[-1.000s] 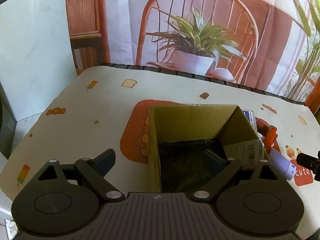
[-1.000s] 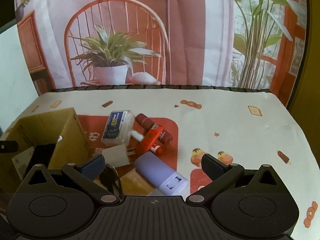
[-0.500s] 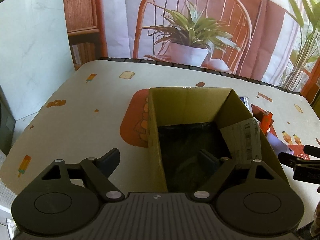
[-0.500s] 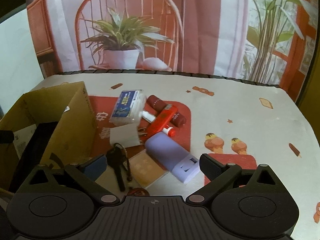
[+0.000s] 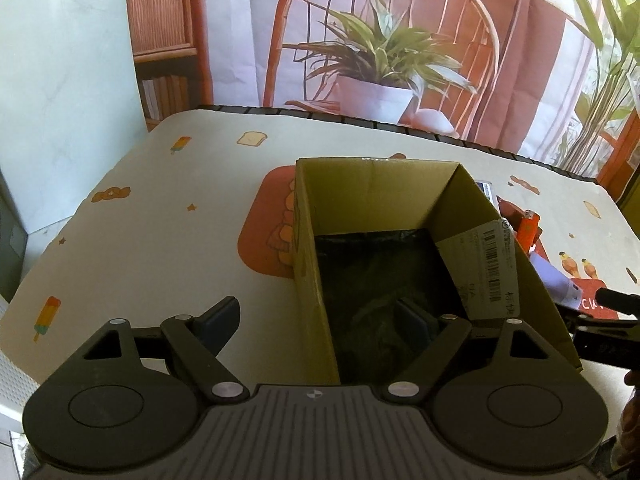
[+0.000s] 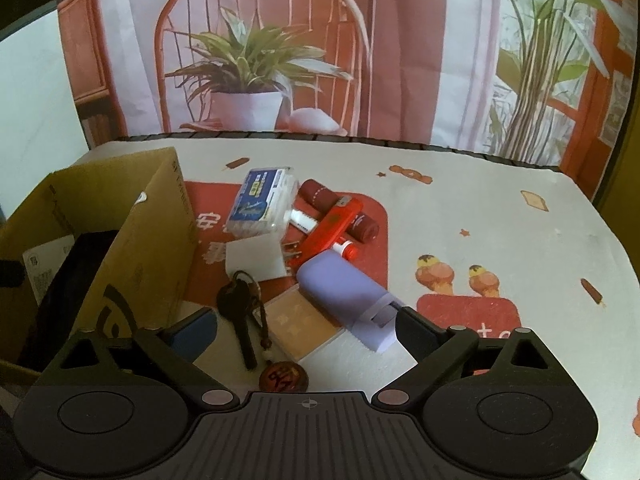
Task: Organize rigid objects
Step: 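Move the right gripper forward and down toward the black keys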
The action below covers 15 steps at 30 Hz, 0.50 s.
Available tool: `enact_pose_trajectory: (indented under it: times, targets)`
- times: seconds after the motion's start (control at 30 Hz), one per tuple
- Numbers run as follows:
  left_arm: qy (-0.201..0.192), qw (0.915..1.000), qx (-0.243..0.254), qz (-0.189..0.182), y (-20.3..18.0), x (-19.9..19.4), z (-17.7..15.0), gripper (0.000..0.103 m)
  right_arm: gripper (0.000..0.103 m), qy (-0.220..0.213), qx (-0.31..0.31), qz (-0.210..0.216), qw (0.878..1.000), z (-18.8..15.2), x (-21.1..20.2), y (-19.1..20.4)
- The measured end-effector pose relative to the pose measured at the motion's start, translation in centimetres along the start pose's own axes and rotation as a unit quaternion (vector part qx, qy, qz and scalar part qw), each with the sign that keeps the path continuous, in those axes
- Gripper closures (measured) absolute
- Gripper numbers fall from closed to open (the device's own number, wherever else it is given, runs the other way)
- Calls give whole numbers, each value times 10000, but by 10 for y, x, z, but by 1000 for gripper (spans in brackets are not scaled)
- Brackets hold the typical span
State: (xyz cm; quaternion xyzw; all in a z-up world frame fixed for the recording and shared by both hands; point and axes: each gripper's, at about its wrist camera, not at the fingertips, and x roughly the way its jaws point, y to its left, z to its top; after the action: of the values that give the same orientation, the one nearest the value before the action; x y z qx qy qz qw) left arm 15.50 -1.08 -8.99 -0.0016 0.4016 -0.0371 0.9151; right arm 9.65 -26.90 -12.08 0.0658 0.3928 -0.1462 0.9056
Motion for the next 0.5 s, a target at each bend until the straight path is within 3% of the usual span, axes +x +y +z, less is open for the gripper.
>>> enact_pose_trajectory:
  times: [0.5]
  targets:
    - [39, 10000, -21, -53, 2, -2, -5, 29, 19, -4, -169, -39, 9999, -10, 1, 5]
